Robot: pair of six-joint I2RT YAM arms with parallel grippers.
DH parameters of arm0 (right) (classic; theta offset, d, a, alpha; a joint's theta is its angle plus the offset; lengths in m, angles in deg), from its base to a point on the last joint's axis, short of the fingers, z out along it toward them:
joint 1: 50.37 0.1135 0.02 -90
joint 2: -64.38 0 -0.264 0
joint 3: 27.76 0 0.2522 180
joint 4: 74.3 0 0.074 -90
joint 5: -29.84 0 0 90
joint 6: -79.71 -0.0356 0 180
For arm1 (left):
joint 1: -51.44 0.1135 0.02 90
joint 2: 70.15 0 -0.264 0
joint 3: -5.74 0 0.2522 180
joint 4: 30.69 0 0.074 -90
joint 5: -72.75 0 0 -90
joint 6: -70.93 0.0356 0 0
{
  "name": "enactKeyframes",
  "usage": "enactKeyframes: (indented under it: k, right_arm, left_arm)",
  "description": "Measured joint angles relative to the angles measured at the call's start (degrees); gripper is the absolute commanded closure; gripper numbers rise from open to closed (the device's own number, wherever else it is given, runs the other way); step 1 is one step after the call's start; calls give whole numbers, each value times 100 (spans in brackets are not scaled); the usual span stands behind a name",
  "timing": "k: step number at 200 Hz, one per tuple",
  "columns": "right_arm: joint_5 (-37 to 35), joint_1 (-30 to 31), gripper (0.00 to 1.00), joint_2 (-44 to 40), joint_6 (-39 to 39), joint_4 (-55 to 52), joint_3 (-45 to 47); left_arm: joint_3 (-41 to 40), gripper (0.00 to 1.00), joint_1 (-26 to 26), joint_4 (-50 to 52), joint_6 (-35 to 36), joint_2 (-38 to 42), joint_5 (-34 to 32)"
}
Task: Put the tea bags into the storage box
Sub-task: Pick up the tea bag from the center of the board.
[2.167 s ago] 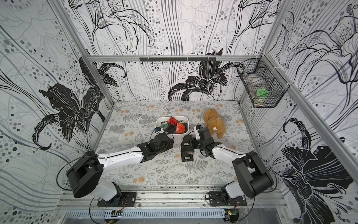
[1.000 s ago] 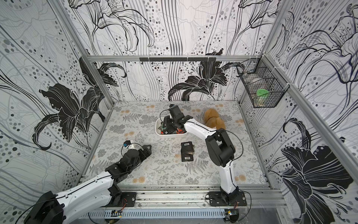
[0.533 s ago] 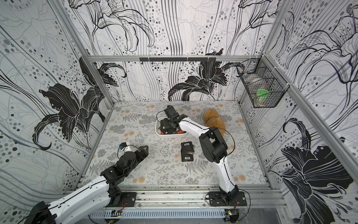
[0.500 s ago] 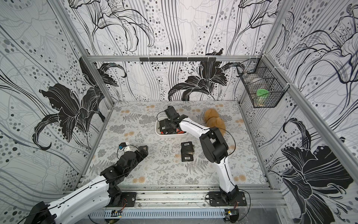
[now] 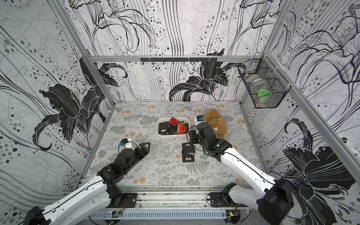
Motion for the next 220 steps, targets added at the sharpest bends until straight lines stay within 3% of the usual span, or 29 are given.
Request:
enactKeyframes:
  k: [18, 32, 64, 114, 173, 220]
  right_arm:
    - [313, -363, 52, -503, -251, -15, 890]
    - [494, -492, 54, -804, -442, -26, 1375]
    - [905, -540, 58, -944, -809, 149, 1773]
    - [1563, -785, 61, -11, -918, 901, 1770]
    - [2393, -1469, 72, 1502, -588, 1613, 1266]
    - [2721, -1528, 77, 2262, -352, 2000, 931]
  left_arm:
    - [33, 33, -391, -599, -52, -490, 170]
    - [203, 44, -721, -898, -87, -1075, 254]
    - [1054, 56, -1272, -1351, -83, -2553, 393]
    - [2194, 57, -1606, -1735, -133, -4122, 428]
    - [2920, 71, -1615, -1759, -492, -5416, 525]
    - [3300, 79, -1615, -1687, -754, -6057, 529]
